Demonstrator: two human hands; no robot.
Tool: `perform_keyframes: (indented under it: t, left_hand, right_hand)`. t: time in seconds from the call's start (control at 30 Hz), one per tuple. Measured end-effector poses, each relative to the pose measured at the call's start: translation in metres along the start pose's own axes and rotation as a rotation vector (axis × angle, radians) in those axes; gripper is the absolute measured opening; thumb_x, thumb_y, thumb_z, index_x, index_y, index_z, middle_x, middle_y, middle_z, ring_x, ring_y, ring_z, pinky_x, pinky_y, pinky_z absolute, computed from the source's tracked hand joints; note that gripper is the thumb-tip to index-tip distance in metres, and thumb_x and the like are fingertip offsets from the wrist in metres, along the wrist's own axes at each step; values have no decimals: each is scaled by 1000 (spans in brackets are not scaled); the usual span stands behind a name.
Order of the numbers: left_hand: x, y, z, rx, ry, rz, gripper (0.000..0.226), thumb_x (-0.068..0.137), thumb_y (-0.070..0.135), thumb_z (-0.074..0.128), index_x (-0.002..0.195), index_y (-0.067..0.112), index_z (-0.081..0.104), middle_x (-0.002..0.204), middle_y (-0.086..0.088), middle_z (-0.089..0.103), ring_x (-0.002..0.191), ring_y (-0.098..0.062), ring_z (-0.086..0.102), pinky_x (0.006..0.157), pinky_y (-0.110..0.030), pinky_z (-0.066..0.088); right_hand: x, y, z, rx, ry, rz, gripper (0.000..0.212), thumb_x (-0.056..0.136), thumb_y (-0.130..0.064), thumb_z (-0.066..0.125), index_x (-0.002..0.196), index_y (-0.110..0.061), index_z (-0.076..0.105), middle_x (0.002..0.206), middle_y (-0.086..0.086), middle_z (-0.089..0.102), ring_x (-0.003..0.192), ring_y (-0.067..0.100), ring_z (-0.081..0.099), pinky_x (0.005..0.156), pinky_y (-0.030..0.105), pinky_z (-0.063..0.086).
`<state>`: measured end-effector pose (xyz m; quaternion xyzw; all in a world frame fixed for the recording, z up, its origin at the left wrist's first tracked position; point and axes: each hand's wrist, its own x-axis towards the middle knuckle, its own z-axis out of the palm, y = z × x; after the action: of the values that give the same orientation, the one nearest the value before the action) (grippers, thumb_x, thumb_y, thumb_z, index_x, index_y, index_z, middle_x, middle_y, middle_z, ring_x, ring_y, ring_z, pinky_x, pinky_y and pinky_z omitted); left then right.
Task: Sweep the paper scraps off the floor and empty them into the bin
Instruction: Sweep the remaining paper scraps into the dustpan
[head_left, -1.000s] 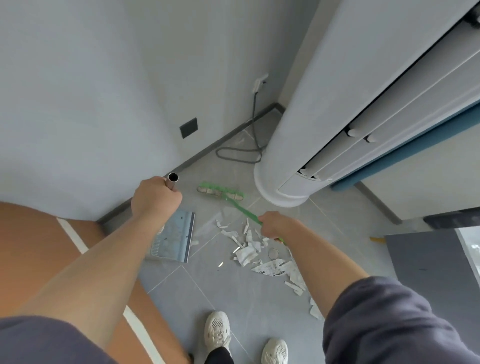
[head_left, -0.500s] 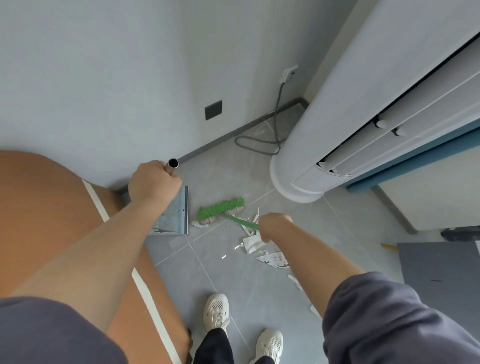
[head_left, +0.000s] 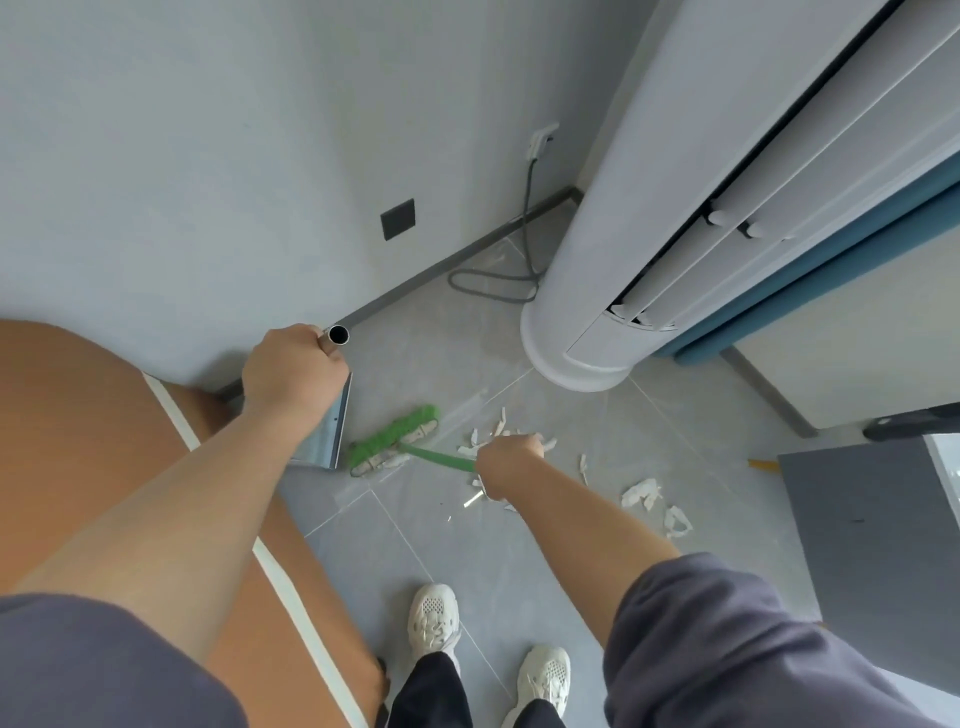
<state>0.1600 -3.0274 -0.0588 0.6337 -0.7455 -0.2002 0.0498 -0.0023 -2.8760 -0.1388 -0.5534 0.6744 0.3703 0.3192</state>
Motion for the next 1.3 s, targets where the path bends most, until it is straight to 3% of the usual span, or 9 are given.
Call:
perform_keyframes:
  t: [0.13,0.23,0.33,0.53,0.67,0.73,0.87,1.07,1.3]
  left_hand:
    - [-8,-3,10,-6,-39,-26,30,87,12,46,57,8,44,68,-17,58,67,-37,53,60,-30,39]
    - [-18,3,15,-15,-76,-41,25,85,12,47,62,4,53,65,-16,57,66,-38,55,59,-30,40]
    - [-32,22,23,-34,-118,-41,29,86,10,46,57,6,42,58,-13,50,61,-35,49,58,-31,39]
    - [-63,71,50,-35,-230,10,36,92,11,40,56,11,35,50,-7,41,42,-23,38,47,-22,25]
    - [-82,99,67,-40,-254,40,38,94,13,38,57,10,34,50,-8,39,44,-25,36,39,-22,25]
    - [-85,111,70,-50,-244,48,37,96,16,37,59,9,37,53,-9,42,50,-28,41,40,-24,29]
    - [-82,135,66,-79,-217,61,32,93,16,44,62,8,43,58,-8,46,59,-31,47,53,-29,34]
    - [-79,152,55,-124,-121,44,29,91,14,44,63,6,46,56,-8,46,50,-26,42,54,-29,38]
    - [-73,141,54,-140,-40,22,34,88,12,42,55,8,34,53,-8,42,52,-28,40,53,-27,34]
  right_hand:
    - [-3,13,21,-61,-6,19,39,88,-11,55,127,-15,56,125,3,58,109,23,60,79,29,49]
    - [-20,52,26,-168,-41,62,34,88,-9,54,122,-14,58,104,2,58,94,22,63,75,27,51]
    - [-40,96,39,-231,-81,152,29,88,-7,52,114,-13,63,80,0,53,83,21,61,77,27,53]
    - [-67,150,74,-269,-167,230,17,85,-2,51,91,-15,60,77,-3,54,78,18,57,69,22,47]
    - [-85,178,87,-277,-157,231,28,88,-9,53,113,-18,63,112,-3,64,99,21,64,71,28,46]
    - [-98,195,88,-296,-126,207,27,91,-11,53,115,-18,63,102,-3,63,96,21,62,72,27,46]
    - [-127,225,93,-279,-62,163,32,94,-16,50,121,-27,61,72,-8,47,75,16,53,51,22,34]
    - [-121,194,98,-159,-39,55,41,95,-17,46,133,-32,52,73,-9,43,77,16,54,52,22,37]
    - [-78,126,110,-74,48,-41,42,93,-12,44,131,-30,52,114,-4,60,107,21,60,73,30,45]
